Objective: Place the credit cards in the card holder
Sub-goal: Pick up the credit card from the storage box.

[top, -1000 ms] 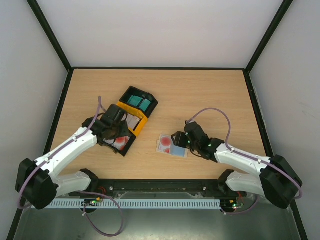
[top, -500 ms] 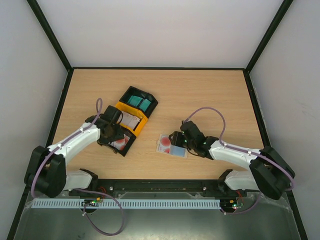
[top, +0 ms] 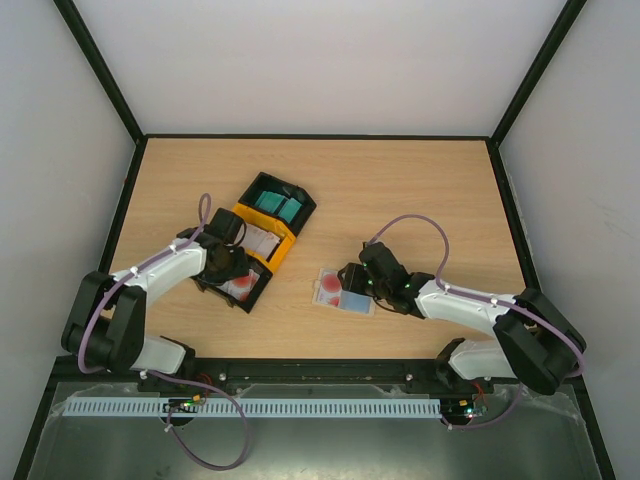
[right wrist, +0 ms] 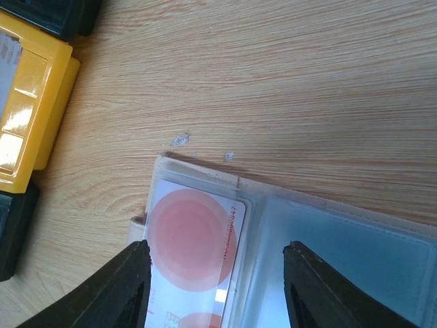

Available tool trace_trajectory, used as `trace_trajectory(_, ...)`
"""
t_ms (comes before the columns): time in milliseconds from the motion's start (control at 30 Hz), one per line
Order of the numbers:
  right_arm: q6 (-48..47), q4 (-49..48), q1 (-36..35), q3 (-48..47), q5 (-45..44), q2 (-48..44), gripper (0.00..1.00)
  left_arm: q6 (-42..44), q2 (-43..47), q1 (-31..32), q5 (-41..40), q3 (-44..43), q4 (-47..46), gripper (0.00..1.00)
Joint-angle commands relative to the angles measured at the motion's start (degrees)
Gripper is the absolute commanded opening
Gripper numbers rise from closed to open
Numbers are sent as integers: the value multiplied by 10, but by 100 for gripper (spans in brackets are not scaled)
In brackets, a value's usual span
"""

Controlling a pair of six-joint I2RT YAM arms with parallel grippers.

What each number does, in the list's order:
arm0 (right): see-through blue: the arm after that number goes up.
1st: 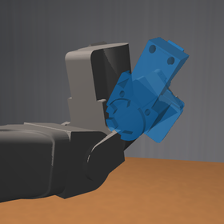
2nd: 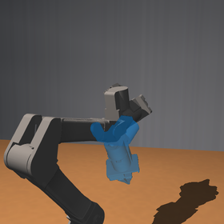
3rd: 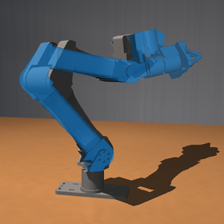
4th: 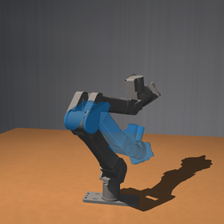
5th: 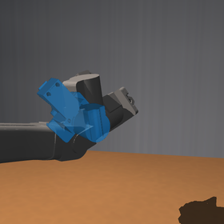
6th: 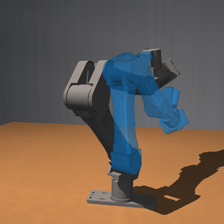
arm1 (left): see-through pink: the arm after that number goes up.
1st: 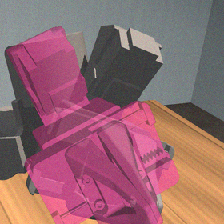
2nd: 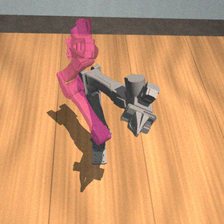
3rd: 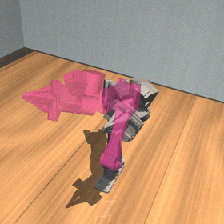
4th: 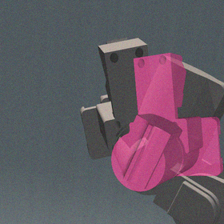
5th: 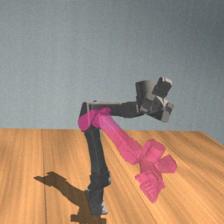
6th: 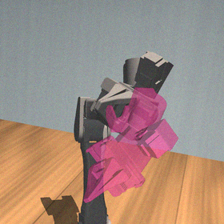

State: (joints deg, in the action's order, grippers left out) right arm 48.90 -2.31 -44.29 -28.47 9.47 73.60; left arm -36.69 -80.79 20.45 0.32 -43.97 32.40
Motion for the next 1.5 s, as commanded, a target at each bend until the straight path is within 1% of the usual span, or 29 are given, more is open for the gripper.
trace_trajectory(0, -4, -13, -4, -5, -19, 2, 53, 8, -1, -4, 12, -7, 7, 41)
trace_trajectory(100, -5, -15, -4, -3, -19, 3, 53, 7, 1, -4, 13, -11, 11, 35)
trace_trajectory(300, -9, -18, -4, -2, -19, 8, 53, 10, -2, -3, 29, -16, 9, 28)
trace_trajectory(500, -10, -23, -4, -1, -15, 16, 52, 14, 7, -4, 52, -18, 15, 27)
trace_trajectory(533, -9, -23, -4, -1, -15, 16, 52, 13, 8, -4, 45, -19, 19, 29)
trace_trajectory(600, -9, -24, -4, 1, -15, 15, 52, 10, 12, -4, 21, -23, 32, 36)
trace_trajectory(667, -9, -25, -4, 2, -15, 15, 52, 9, 18, -3, 9, -27, 38, 39)
trace_trajectory(700, -8, -26, -4, 3, -15, 15, 52, 10, 20, -3, 13, -26, 36, 39)
trace_trajectory(800, -7, -27, -4, 5, -13, 16, 52, 12, 20, -1, 34, -19, 27, 29)
trace_trajectory(833, -6, -28, -4, 6, -13, 15, 52, 11, 17, 0, 34, -16, 24, 28)
trace_trajectory(900, -5, -29, -4, 7, -12, 14, 52, 10, 11, 1, 30, -9, 22, 29)
trace_trajectory(1100, -4, -30, -4, 13, -13, 11, 52, 10, 2, 5, 33, 1, 14, 35)
trace_trajectory(1267, -4, -29, -4, 16, -13, 10, 52, 11, -15, 19, 34, 5, 10, 34)
trace_trajectory(1333, -3, -30, -4, 17, -14, 8, 52, 9, -19, 23, 33, 5, 10, 34)
trace_trajectory(1467, -3, -29, -4, 19, -15, 5, 52, 3, -13, 31, 33, 0, 17, 27)
